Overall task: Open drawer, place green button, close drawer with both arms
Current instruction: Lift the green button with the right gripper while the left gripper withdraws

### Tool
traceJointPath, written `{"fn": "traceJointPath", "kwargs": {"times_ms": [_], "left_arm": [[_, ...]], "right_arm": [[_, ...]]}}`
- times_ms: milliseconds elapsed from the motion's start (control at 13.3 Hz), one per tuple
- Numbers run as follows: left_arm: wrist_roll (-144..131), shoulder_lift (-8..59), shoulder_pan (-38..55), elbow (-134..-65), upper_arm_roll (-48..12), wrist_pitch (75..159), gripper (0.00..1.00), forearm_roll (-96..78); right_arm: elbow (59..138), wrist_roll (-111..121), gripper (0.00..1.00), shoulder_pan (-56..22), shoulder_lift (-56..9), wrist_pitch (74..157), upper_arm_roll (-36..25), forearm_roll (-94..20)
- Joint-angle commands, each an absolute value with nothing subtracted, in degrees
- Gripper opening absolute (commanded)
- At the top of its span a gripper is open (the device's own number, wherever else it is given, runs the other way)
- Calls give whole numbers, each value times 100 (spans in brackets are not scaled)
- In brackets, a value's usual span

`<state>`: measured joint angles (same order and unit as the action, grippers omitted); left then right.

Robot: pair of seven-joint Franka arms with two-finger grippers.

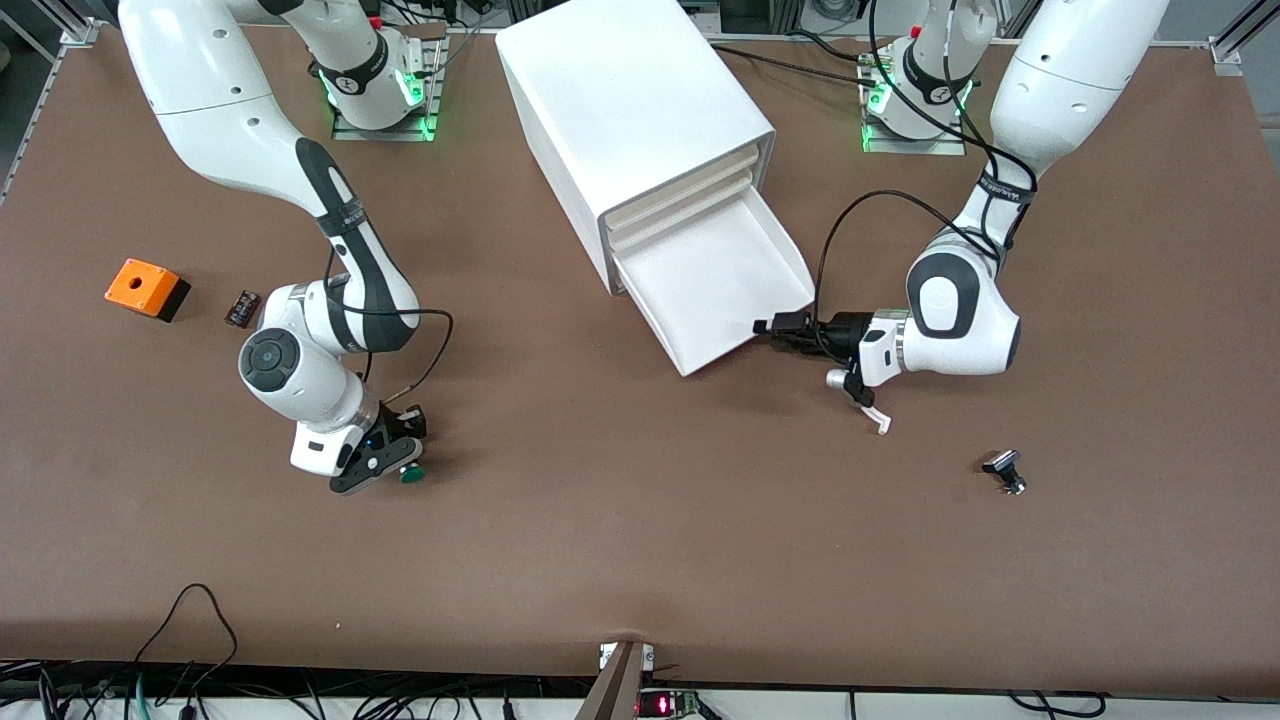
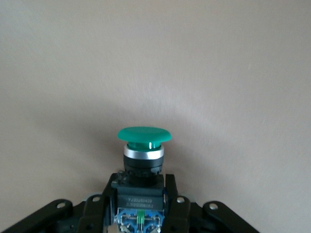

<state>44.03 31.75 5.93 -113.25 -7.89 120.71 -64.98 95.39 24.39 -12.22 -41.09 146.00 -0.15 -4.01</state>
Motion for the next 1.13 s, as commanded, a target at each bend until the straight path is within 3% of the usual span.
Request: {"fn": "traceJointPath", "kwargs": {"times_ms": [0, 302, 679, 829, 1056], "left_arm": [[4316, 2569, 572, -11417, -765, 12409, 100, -6363], [4298, 1514, -149, -11435, -773, 12656, 100, -5389], [4167, 309, -404, -11540, -686, 12209, 100, -3090], [4131, 115, -404, -11138, -528, 11667, 100, -2193], [3554, 123, -396, -9822, -369, 10112, 100, -1060]], "right_arm": [[9160, 3231, 28, -1239, -3999, 14467, 17, -536], [8421, 4033, 28, -1248, -3946, 13494, 298, -554], [7674, 4245, 28, -1774, -3964, 12622, 686, -510], [7594, 4271, 28, -2117, -3955, 12595, 642, -466], [7533, 4499, 28, -2425, -3955, 12454, 712, -431]]}}
